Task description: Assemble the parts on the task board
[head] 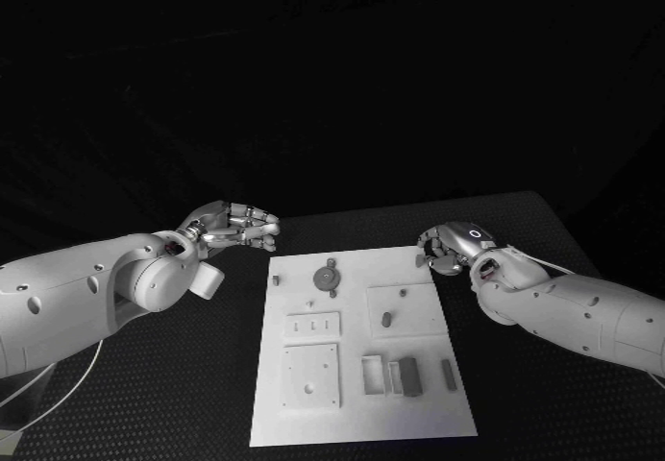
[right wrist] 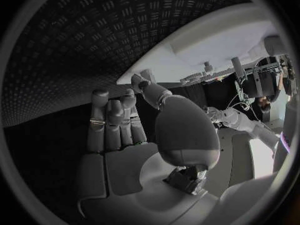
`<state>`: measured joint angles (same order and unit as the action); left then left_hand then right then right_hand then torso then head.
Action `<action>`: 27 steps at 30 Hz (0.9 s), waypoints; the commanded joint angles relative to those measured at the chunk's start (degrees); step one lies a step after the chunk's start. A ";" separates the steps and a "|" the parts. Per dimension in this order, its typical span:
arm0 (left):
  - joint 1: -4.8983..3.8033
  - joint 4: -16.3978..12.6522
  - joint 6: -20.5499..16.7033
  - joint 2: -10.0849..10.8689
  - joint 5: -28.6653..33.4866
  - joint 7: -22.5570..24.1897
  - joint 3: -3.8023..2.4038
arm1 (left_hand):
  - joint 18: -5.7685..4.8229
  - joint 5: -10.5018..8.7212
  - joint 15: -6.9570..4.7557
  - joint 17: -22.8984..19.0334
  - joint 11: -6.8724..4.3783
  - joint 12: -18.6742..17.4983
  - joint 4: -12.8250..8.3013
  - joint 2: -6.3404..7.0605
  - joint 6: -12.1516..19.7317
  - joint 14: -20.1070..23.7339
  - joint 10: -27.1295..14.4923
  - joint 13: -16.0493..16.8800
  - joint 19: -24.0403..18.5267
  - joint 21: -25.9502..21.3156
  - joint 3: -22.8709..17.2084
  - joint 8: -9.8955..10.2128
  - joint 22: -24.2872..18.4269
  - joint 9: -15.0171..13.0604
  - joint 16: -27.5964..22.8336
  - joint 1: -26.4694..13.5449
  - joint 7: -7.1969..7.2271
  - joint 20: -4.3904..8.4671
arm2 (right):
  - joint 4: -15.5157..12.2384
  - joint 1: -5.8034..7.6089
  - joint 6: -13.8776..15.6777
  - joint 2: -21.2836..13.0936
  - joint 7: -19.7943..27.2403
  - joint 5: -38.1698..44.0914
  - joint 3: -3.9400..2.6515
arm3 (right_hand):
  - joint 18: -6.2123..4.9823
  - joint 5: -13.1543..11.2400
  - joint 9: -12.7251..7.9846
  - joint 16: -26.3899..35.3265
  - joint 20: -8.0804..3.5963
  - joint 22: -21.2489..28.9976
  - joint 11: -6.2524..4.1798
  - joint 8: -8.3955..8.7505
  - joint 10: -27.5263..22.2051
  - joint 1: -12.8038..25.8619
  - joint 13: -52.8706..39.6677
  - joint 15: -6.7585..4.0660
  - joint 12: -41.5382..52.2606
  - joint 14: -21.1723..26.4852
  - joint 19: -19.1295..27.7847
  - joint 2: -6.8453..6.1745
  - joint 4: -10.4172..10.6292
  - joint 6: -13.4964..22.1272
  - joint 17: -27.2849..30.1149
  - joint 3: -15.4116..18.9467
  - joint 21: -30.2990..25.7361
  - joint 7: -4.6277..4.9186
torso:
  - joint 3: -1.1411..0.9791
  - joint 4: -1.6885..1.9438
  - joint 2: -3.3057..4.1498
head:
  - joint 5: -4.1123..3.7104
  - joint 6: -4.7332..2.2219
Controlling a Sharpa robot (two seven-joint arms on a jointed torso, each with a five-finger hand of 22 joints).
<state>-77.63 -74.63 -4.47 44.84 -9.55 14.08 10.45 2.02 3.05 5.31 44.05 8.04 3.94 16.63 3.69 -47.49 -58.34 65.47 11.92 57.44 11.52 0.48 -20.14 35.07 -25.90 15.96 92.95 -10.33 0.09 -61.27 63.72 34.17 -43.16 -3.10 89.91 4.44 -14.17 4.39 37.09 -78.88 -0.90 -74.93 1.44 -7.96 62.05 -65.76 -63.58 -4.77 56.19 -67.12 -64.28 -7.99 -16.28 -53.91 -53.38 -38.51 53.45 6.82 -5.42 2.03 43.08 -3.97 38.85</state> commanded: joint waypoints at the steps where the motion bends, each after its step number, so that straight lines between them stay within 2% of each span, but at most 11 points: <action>1: -0.02 -0.05 0.79 -0.07 -0.11 0.42 -0.04 | 1.14 0.05 0.13 0.06 -0.11 -0.08 0.01 0.14 0.19 -0.32 -0.31 0.08 0.41 -0.33 0.39 0.33 0.07 -0.03 -0.28 0.37 -0.24 0.18 | -0.47 0.01 0.55 -0.31 0.13 0.54 -0.03 | -0.83 0.02 -0.08 -0.29 -0.15 -0.98 0.00 -0.30 0.44 0.17 0.07 0.05 0.27 -0.36 -0.41 0.30 -0.06 0.63 0.09 -0.36 0.27 1.10 | -0.06 -0.07 -0.04 | 0.06 -0.02; 9: -0.02 -0.06 0.77 0.01 -0.11 0.39 -0.04 | 1.14 0.05 0.13 0.08 -0.11 -0.08 0.01 0.14 0.19 -0.33 -0.32 0.09 0.41 -0.34 0.39 0.33 0.07 -0.04 -0.30 0.39 -0.24 0.18 | -2.92 0.00 -0.17 -2.04 2.19 -2.40 -0.02 | -0.83 0.00 -0.16 -0.21 -0.16 -0.96 0.01 -0.27 0.44 0.40 0.14 0.06 0.24 -0.36 -0.39 -0.03 -0.08 0.73 0.15 -0.39 0.23 1.11 | -0.11 -0.07 -0.04 | 0.07 -0.02; 13: -0.02 -0.12 0.77 0.08 -0.11 0.30 -0.03 | 1.14 0.05 0.13 0.09 -0.11 -0.08 0.01 0.15 0.20 -0.33 -0.32 0.09 0.41 -0.34 0.39 0.33 0.07 -0.04 -0.31 0.39 -0.24 0.18 | -3.57 -0.01 -0.72 -2.52 3.91 -3.99 -0.02 | -0.83 -0.01 -0.40 -0.04 -0.03 -0.87 0.23 -0.12 0.33 1.99 0.29 0.26 0.14 -0.27 -0.37 -2.30 0.68 1.09 0.28 -0.04 0.09 1.34 | -0.18 -0.18 -0.07 | 0.10 0.00; 19: -0.02 -0.14 0.79 0.10 -0.11 0.30 -0.03 | 1.14 0.05 0.13 0.10 -0.11 -0.08 0.00 0.15 0.20 -0.33 -0.33 0.09 0.41 -0.35 0.40 0.33 0.07 -0.04 -0.32 0.40 -0.24 0.19 | -4.43 -0.03 -2.11 -2.94 6.00 -6.20 -0.01 | -0.83 0.00 -0.69 0.05 0.00 -0.77 0.39 0.03 0.13 3.13 0.44 0.42 0.09 -0.13 -0.41 -4.51 2.34 1.58 0.36 -0.39 -0.11 1.50 | -0.18 -0.15 -0.04 | 0.00 -0.12; 20: -0.01 -0.14 0.81 0.09 -0.11 0.30 -0.03 | 1.14 0.05 0.13 0.10 -0.11 -0.08 0.00 0.16 0.20 -0.33 -0.33 0.09 0.41 -0.35 0.40 0.33 0.07 -0.04 -0.32 0.41 -0.24 0.19 | -4.46 -0.03 -2.56 -2.99 6.50 -7.15 -0.01 | -0.83 -0.01 -0.80 0.10 0.03 -0.76 0.47 0.13 -0.03 3.54 0.47 0.50 0.06 0.01 -0.32 -5.18 2.94 1.83 0.37 -0.42 -0.20 1.58 | -0.19 -0.15 -0.06 | -0.01 -0.10; 27: 0.01 -0.14 0.83 0.06 -0.11 0.27 -0.03 | 1.14 0.05 0.13 0.12 -0.11 -0.08 0.00 0.17 0.21 -0.34 -0.33 0.09 0.41 -0.36 0.41 0.34 0.08 -0.05 -0.34 0.41 -0.24 0.19 | -4.20 -0.03 -3.60 -3.21 7.05 -8.51 -0.01 | -0.83 -0.06 -1.08 0.11 0.12 -0.81 0.69 0.38 -0.56 4.27 0.48 0.71 0.05 0.48 0.02 -6.45 4.24 2.52 0.32 -0.41 -0.38 1.82 | -0.13 -0.01 -0.01 | -0.11 -0.05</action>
<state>-77.62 -74.67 -4.45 44.95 -9.55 14.04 10.46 2.57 3.05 5.31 44.10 8.04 3.94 16.64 3.69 -47.49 -58.34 65.47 11.95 57.66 11.52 0.48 -20.14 35.06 -25.90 15.96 92.95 -10.33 0.31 -65.52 63.70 32.41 -46.30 2.09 83.26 4.46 -14.17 4.39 36.06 -78.88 -0.92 -74.93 1.94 -7.96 61.53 -61.49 -63.15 -4.29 56.19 -66.63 -64.49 -14.12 -12.25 -53.74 -53.07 -38.92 53.44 6.66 -5.59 1.92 43.03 -4.05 38.75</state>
